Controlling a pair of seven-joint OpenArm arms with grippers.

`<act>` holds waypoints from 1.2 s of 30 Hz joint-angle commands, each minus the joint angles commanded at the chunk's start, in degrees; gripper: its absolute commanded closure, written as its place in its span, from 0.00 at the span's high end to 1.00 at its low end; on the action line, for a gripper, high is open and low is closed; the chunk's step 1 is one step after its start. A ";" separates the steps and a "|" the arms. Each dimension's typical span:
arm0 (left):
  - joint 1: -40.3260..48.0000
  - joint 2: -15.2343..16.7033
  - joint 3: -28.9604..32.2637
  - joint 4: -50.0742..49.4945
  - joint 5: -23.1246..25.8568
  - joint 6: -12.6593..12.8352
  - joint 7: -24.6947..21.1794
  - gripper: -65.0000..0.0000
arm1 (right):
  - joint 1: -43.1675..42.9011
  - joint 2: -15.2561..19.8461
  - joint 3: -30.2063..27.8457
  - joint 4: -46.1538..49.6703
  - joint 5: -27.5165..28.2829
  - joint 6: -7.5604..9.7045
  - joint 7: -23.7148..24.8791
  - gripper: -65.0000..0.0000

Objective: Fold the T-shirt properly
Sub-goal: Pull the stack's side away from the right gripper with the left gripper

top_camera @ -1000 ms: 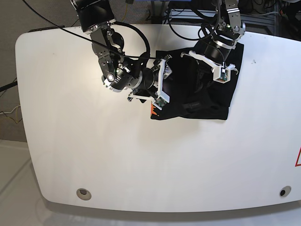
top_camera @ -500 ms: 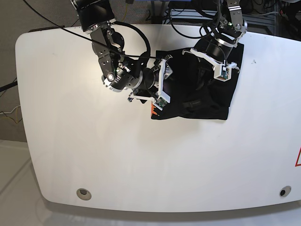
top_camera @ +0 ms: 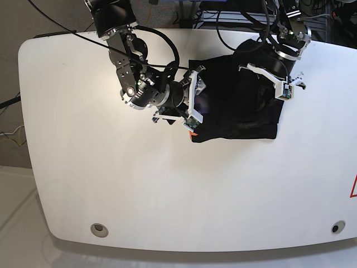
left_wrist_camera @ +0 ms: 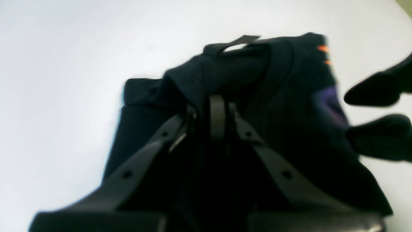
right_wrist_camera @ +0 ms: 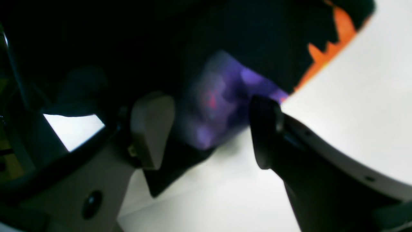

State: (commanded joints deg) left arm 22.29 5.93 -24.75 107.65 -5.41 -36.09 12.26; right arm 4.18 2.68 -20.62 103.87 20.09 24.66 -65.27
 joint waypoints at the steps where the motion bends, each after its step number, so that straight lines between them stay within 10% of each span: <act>1: -1.14 0.00 -1.67 0.09 0.00 -1.41 1.58 0.04 | 0.00 -0.09 0.00 0.00 0.00 0.00 0.00 0.58; 14: -7.38 -3.60 -10.29 0.26 0.35 -3.91 14.42 0.04 | 0.00 0.09 0.00 -0.09 -0.09 0.00 0.00 0.58; 36: -7.21 -8.00 -10.20 0.26 0.53 -3.91 14.95 0.05 | 0.00 0.09 0.00 -0.26 -0.09 0.00 0.00 0.58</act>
State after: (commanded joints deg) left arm 15.08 -2.07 -34.95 107.91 -4.88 -40.00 27.21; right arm 4.18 2.77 -20.62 103.60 20.00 24.66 -65.27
